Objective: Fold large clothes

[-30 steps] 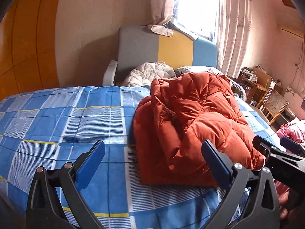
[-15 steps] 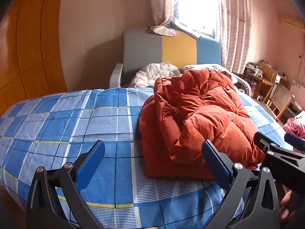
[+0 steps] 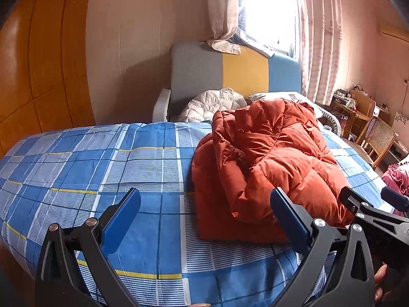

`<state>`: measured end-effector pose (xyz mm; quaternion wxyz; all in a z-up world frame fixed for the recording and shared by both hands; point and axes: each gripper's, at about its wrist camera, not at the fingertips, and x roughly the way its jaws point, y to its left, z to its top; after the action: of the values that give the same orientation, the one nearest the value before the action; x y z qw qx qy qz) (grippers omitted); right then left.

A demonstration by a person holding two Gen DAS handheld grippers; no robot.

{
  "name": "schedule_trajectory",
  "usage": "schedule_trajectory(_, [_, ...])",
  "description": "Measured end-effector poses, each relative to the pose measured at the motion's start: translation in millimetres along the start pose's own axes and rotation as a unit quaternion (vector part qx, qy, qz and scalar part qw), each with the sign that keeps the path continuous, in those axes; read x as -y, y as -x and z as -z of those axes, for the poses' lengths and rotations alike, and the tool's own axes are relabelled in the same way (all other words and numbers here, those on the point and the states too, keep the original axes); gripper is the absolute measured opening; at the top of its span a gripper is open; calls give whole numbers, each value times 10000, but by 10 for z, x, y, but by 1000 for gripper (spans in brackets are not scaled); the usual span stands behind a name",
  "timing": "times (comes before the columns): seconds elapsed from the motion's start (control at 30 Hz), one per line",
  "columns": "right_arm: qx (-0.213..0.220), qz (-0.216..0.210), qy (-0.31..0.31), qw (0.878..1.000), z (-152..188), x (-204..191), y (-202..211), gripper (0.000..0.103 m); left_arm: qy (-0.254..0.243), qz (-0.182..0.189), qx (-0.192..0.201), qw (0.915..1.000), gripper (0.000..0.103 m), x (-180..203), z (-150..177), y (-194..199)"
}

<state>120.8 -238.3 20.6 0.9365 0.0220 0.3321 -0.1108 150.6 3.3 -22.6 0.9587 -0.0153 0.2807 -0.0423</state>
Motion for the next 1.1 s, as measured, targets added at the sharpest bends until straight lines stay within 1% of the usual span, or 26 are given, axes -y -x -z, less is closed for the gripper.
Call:
schedule_trajectory(0.6, [-30,-32,56,10000,9,-8,-2,100,-9,51,76,10000,101,-8,-29,60])
schedule_trajectory(0.7, [-62,-48,69,9999,13,-19,-34,100,-10,-19,150,9999,101,-7,-27,71])
schedule_trajectory(0.8, [-73,-37,79,9999,19,-46,-47,100,-25,2,119,9999,101,-6,-22,52])
schedule_trajectory(0.87, [-56,-40,56,10000,17,-55,-42,100,-2,105,19,9999,101,-5,-8,21])
schedule_trajectory(1.1, [15,-55,89,9999,14,-71,0,100,145,83,-117,9998,101,-54,33,-32])
